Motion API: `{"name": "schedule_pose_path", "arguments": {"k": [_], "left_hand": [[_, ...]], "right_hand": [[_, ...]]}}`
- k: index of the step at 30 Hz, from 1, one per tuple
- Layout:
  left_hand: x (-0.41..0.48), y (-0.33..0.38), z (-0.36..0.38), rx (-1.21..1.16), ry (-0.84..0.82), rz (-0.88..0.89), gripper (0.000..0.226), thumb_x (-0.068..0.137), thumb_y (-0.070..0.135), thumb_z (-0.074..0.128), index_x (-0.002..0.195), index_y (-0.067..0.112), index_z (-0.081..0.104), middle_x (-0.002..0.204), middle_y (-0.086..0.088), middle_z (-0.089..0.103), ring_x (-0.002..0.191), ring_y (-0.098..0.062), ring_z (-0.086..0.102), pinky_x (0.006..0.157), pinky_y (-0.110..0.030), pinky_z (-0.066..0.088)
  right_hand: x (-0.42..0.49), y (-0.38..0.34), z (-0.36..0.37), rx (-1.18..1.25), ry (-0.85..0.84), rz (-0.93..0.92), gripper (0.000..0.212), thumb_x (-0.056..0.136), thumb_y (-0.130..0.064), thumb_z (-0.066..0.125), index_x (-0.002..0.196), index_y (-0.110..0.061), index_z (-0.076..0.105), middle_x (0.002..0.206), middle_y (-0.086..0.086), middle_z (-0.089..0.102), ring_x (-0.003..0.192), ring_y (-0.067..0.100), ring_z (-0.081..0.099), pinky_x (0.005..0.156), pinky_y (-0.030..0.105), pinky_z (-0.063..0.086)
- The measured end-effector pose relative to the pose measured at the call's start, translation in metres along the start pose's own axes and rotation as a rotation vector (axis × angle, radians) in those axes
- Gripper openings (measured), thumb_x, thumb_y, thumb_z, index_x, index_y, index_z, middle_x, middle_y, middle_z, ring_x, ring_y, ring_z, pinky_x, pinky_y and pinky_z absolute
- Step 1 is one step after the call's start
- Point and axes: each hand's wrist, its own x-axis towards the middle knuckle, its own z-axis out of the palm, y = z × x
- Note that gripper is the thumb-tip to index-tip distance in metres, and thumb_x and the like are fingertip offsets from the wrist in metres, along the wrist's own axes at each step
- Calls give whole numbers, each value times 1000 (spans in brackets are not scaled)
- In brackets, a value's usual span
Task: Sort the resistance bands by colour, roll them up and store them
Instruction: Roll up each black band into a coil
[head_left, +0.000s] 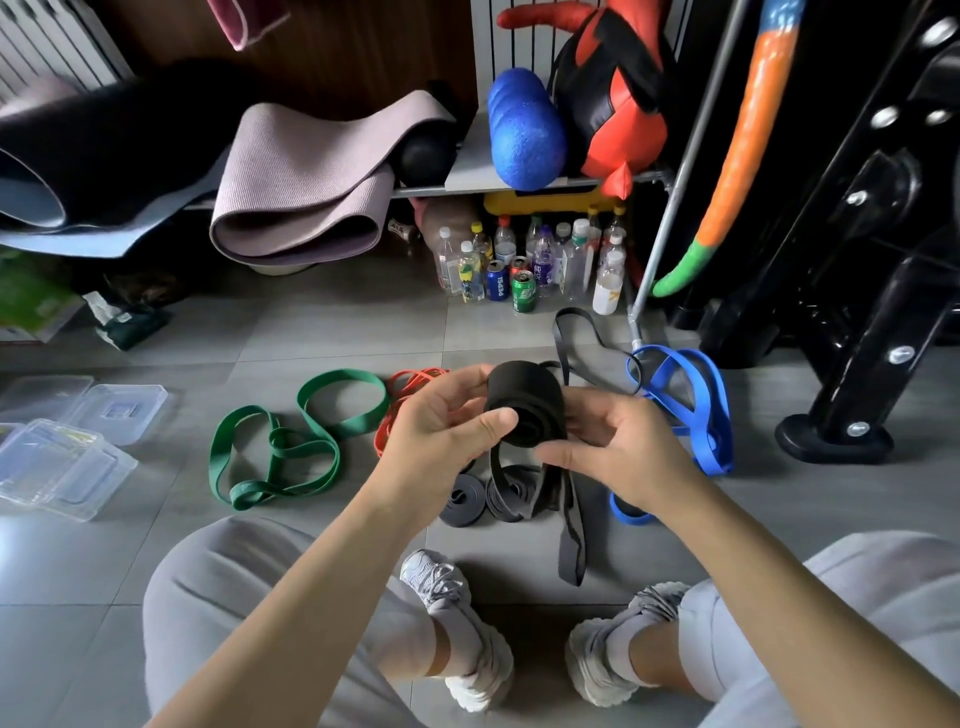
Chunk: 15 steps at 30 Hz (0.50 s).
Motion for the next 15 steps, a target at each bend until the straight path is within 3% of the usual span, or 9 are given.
{"name": "schedule_pose_path", "arguments": {"k": [2,4,6,9,12,15], "left_hand": [[-1,-8,3,-97,10,-76,41,69,4,69,108,6,60,102,-9,68,95,-21,64,86,-37,54],[0,-10,0,-16,-5,-94,44,70,6,74,112,8,59,107,-8,66,100,-22,62,87,-37,54],[2,-2,-5,371,-73,-11,45,71,13,77,111,20,58,110,0,65,102,-17,62,85,-36,54],[10,17,-2,1088,-255,110,70,70,29,78,132,23,47,128,0,54,115,-16,53,94,-33,47],[14,33,10,1390,-339,215,46,78,27,71,122,21,57,107,3,63,92,-11,56,71,-18,38],[15,42,10,1277,-246,177,32,76,25,73,107,24,65,86,12,64,77,-6,57,67,-17,43]], "right_hand": [[0,7,3,28,63,0,39,65,-10,81,92,-34,66,90,-9,74,90,12,69,89,30,52],[0,12,1,11,92,9,37,65,-9,82,91,-32,67,89,-3,74,88,17,69,88,38,53],[0,16,-3,-76,70,32,39,65,-14,84,94,-33,66,91,-1,74,87,15,69,87,42,54],[2,15,-7,-273,-30,31,36,67,-23,82,98,-34,67,93,-6,73,88,9,68,84,42,54],[5,8,-4,-349,-41,11,41,67,-26,81,105,-24,68,91,-7,72,86,5,67,82,39,55],[5,1,-8,-212,-19,2,44,65,-14,84,104,-23,67,92,-10,72,88,1,66,88,29,53]]}}
